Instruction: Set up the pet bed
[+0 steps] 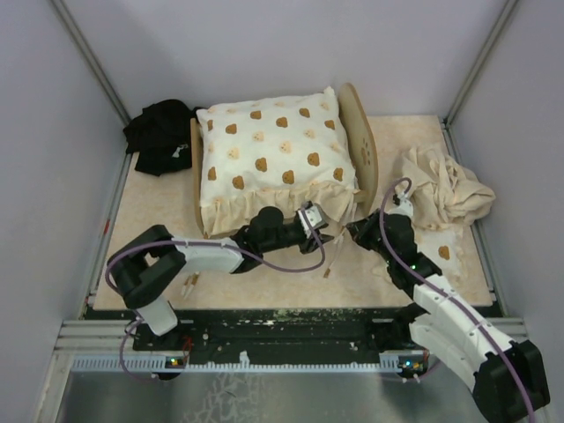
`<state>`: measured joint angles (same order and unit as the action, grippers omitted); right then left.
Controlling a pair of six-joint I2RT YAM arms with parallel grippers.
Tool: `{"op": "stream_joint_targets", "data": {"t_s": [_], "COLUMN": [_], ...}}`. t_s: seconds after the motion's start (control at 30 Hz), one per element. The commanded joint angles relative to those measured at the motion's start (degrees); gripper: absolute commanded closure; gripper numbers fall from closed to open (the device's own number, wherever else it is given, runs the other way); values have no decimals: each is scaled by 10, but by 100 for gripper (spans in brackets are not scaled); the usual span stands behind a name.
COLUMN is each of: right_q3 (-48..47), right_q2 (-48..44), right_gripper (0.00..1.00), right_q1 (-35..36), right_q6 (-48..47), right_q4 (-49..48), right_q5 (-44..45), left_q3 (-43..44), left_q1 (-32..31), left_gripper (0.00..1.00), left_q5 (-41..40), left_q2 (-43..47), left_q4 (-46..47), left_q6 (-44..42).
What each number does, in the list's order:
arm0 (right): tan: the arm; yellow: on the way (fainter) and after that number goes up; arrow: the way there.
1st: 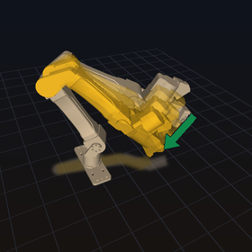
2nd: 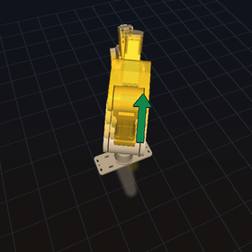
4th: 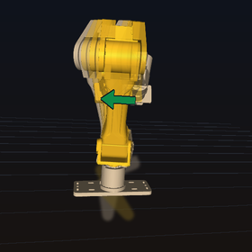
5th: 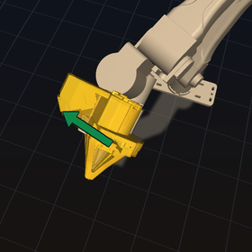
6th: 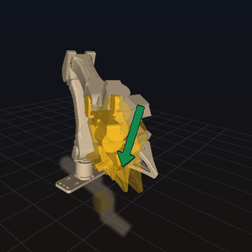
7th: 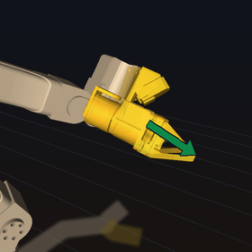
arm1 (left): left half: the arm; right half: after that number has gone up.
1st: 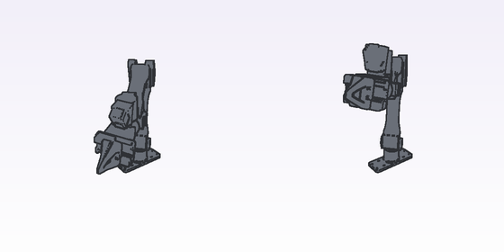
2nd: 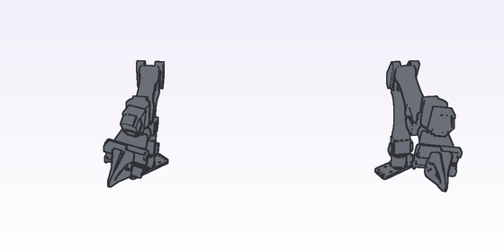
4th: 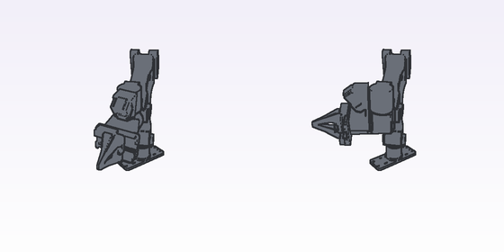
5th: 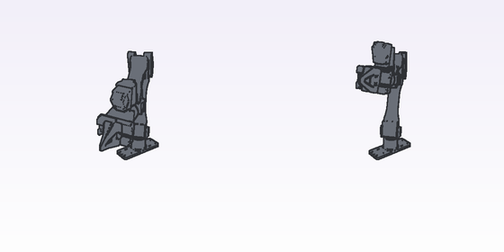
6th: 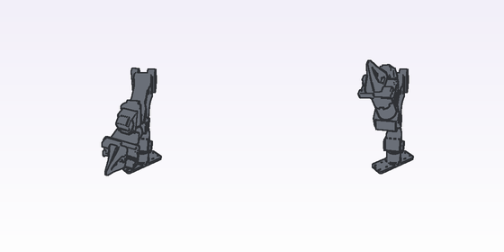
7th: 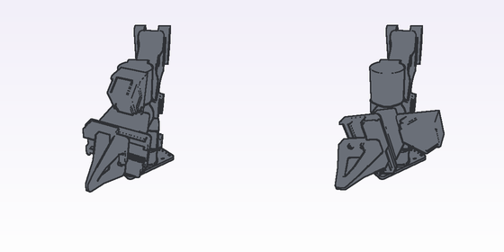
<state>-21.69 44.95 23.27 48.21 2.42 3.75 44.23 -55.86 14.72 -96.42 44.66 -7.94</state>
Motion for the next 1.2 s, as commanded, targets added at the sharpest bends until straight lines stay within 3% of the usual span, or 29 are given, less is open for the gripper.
{"op": "stream_joint_targets", "data": {"t_s": [0.0,0.37,0.47,0.53,0.67,0.73,0.8,0.93,1.17], "right_q3": [11,14,12,12,18,22,14,-45,-162], "right_q2": [-29,-29,-25,-25,-28,-32,-39,-66,-47], "right_gripper": [100,100,100,100,100,100,96,69,64], "right_q1": [5,5,5,5,5,5,4,2,2], "right_q6": [55,65,66,66,63,46,-16,-223,-542], "right_q4": [-47,-52,-58,-62,-64,-75,-79,-14,120], "right_q5": [-10,-2,-2,-3,-1,-7,-15,1,-60], "left_q3": [31,77,95,106,96,87,74,48,29], "left_q1": [-1,-4,-6,-6,-6,-6,-4,5,28], "left_gripper": [53,46,48,57,97,100,100,100,100], "left_q5": [25,76,64,42,19,17,7,-9,-4], "left_q2": [-25,-81,-94,-99,-94,-88,-79,-65,-49], "left_q4": [22,16,1,-10,-8,3,19,48,70], "left_q6": [-38,-46,-46,-45,-46,-36,-15,33,94]}}
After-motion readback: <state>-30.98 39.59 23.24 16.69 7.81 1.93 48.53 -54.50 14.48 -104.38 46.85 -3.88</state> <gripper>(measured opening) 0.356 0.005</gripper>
